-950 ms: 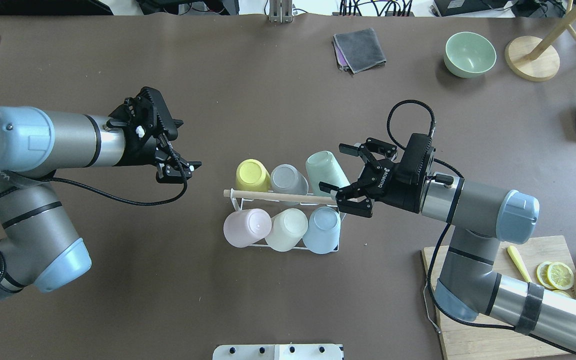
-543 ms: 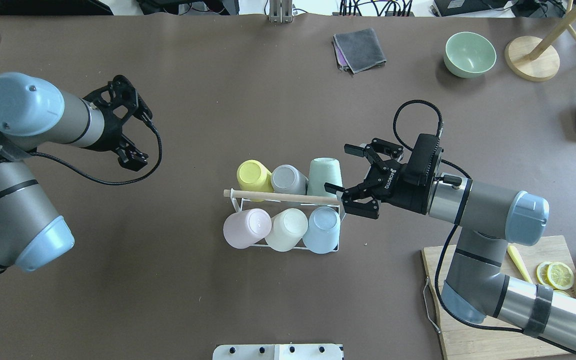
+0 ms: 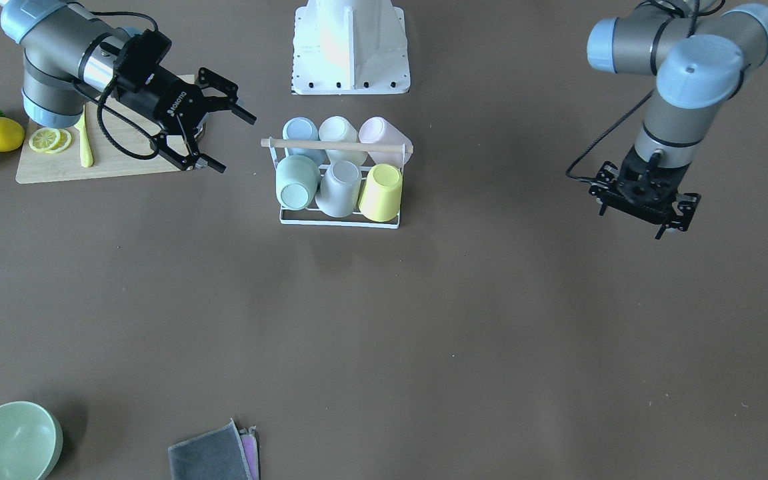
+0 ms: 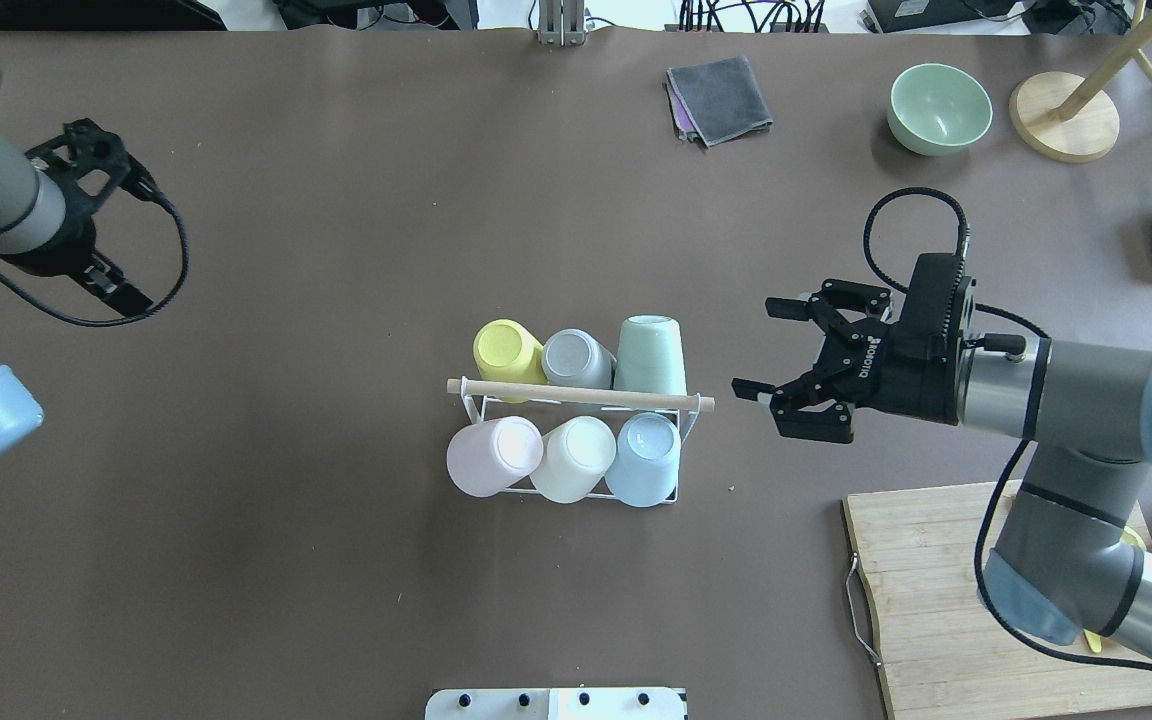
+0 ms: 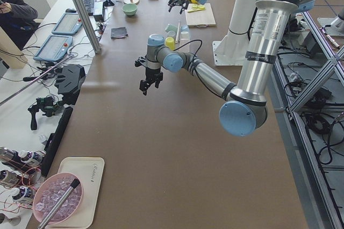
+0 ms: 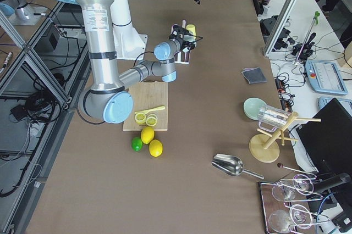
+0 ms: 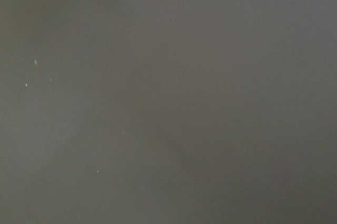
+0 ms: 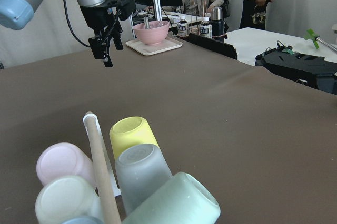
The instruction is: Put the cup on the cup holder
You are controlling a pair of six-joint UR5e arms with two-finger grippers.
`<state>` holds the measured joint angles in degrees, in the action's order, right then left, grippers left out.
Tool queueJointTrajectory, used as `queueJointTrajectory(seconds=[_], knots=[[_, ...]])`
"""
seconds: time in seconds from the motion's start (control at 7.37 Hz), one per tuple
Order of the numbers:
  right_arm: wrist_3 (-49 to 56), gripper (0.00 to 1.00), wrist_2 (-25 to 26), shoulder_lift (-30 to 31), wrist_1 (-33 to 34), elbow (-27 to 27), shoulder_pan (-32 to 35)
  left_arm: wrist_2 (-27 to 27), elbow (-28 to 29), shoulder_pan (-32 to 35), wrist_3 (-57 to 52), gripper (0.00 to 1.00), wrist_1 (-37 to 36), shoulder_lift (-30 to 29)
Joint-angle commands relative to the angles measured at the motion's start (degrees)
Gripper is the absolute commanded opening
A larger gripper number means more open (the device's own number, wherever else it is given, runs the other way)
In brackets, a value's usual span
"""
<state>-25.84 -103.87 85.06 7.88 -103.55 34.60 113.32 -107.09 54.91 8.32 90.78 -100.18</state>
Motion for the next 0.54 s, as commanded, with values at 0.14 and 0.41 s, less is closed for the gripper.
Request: queueJointTrajectory(seconds=[0.14,0.41], knots=[[0.08,1.00,-22.62,9.04,14.93,-5.95,14.22,11.65,-0.04,15.97,-0.66,0.99,0.10,14.18],[0.52,1.00,-31.80,12.48,22.76,-6.04,22.23,14.28,-0.04,27.37,-0.67,0.99,-0.07,20.96]])
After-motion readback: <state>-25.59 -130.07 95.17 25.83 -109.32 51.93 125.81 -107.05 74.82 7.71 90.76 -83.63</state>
